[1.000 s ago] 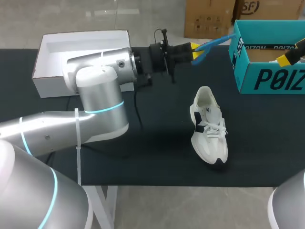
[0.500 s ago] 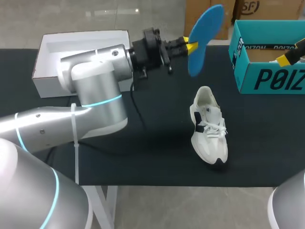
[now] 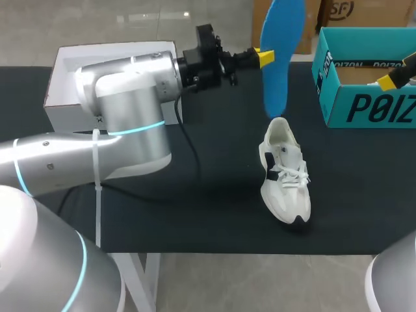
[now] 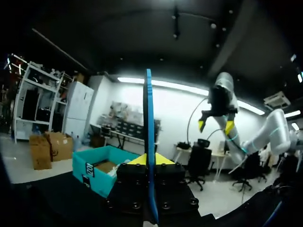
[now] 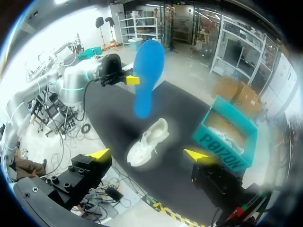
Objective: Take the shoe out of the shoebox, open the shoe tongue, remove and reinsert the insole, then place the shoe into the shoebox
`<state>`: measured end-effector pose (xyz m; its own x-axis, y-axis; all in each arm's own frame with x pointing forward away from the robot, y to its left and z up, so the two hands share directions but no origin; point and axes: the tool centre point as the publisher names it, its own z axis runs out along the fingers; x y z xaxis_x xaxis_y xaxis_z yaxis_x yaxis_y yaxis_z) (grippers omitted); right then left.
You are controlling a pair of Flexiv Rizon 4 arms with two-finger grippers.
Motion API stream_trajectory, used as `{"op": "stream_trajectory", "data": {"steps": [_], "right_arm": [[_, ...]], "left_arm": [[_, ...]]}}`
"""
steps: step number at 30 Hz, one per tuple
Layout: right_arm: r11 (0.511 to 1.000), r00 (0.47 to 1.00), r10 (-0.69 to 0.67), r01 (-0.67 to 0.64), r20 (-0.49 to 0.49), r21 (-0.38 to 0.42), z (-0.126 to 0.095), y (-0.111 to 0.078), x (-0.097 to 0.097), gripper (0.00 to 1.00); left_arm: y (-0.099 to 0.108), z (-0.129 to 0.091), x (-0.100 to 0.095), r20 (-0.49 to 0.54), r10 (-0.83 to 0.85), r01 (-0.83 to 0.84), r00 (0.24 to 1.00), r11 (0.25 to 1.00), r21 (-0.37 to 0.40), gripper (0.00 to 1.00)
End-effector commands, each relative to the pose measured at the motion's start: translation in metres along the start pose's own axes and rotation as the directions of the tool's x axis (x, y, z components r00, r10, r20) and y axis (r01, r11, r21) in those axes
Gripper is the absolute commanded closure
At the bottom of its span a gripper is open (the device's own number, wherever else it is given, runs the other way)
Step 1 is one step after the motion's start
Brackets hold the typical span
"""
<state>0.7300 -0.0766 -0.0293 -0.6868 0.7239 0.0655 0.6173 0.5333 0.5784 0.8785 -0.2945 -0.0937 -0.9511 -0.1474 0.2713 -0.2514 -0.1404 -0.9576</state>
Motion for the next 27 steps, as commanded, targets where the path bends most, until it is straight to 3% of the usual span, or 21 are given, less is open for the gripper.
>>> {"op": "stream_trajectory", "data": {"steps": [1,18,24,27], "right_arm": [[1.0,1.0,0.001,-0.001,-0.002,0.006,0.0009,0.0028,-0.0017,0.0],[1.0,1.0,0.001,-0.001,-0.002,0.006,0.0009,0.0028,-0.0017,0.0],[1.0,1.0,0.001,-0.001,-0.002,0.006,0.0009,0.0028,-0.0017,0.0],[1.0,1.0,0.001,-0.001,-0.002,0.006,0.0009,0.0028,-0.0017,0.0]], "left_arm": [[-0.0041,-0.0016,-0.0048,-0.028,-0.089,0.087,0.996,0.994,-0.062,1.0],[-0.0041,-0.0016,-0.0048,-0.028,-0.089,0.087,0.996,0.994,-0.062,1.0],[-0.0074,0.0061,-0.0046,-0.126,-0.486,0.482,0.865,0.874,-0.064,1.0],[-0.01,0.0027,-0.0059,-0.18,-0.587,0.585,0.79,0.808,-0.066,1.0]]}}
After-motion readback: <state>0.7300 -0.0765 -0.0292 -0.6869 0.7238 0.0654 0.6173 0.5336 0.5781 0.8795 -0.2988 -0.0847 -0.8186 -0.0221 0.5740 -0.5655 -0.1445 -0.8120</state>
